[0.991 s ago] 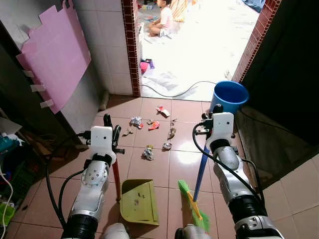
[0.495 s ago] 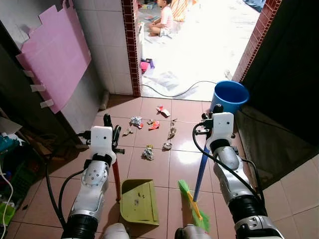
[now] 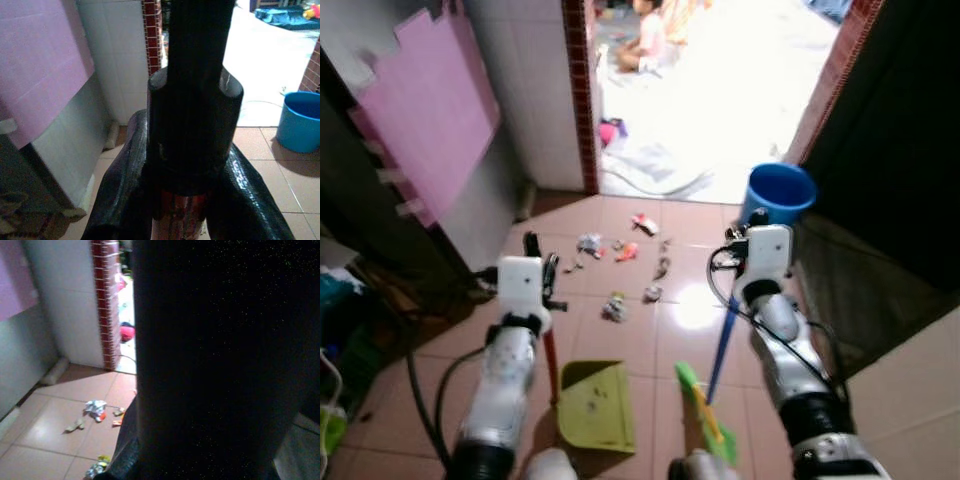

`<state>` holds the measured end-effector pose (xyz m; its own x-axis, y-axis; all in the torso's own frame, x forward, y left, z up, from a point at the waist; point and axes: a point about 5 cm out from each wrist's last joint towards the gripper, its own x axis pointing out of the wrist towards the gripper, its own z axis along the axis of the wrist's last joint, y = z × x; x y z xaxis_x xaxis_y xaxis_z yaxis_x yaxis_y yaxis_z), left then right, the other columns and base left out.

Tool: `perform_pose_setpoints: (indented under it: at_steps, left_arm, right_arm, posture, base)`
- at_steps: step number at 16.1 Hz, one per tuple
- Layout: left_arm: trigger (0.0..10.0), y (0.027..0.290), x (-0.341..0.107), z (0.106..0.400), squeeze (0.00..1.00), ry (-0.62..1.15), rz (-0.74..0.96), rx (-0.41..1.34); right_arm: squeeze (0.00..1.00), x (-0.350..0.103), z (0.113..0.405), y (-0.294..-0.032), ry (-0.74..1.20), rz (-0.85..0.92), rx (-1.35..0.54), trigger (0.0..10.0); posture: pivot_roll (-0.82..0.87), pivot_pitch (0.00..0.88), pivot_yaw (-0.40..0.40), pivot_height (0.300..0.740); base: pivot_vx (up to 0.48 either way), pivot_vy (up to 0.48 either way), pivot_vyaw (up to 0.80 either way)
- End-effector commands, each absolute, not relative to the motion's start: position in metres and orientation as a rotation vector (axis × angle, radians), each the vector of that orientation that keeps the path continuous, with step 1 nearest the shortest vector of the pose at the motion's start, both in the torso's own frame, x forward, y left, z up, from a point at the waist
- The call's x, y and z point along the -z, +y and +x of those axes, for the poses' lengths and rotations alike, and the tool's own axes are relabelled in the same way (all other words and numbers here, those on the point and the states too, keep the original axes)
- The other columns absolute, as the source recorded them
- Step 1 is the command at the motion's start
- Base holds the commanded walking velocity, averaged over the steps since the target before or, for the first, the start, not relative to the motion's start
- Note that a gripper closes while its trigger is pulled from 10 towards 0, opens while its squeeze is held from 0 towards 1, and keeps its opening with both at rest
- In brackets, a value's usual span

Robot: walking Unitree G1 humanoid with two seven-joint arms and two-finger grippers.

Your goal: Sweep floor

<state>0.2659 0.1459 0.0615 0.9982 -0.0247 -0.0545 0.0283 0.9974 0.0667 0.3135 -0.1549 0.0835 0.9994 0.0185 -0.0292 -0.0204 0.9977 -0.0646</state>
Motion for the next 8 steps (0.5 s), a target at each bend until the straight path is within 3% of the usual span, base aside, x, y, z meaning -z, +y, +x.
perform_pose_setpoints:
  at_steps: [1,4,6,8]
  left_arm:
    - [10.0,0.1411,-0.0655,0.265,0.0,0.03,0.084,0.044]
    - [10.0,0.1378,-0.0676,0.2665,0.0,0.025,0.063,0.07]
    - [10.0,0.1378,-0.0706,0.2675,0.0,0.019,0.063,0.069]
    - [10.0,0.1389,-0.0737,0.2695,0.0,0.006,0.064,0.074]
  right_arm:
    - [0.0,-0.0827,0.311,-0.1558,0.041,-0.063,-0.02,10.0]
    - [0.0,-0.0849,0.3094,-0.1546,0.022,-0.049,-0.043,10.0]
    - [0.0,-0.0864,0.3102,-0.1556,0.02,-0.031,-0.038,10.0]
    - [0.0,-0.0894,0.3114,-0.1584,0.004,-0.037,-0.035,10.0]
  posture:
    - [0.01,0.0,0.033,0.74]
    - [0.01,0.0,0.029,0.74]
    - [0.01,0.0,0.029,0.74]
    - [0.01,0.0,0.03,0.74]
  base:
    - [0.0,0.0,0.0]
    - [0.0,0.0,0.0]
    - [0.0,0.0,-0.63]
    - [0.279,0.0,-0.8]
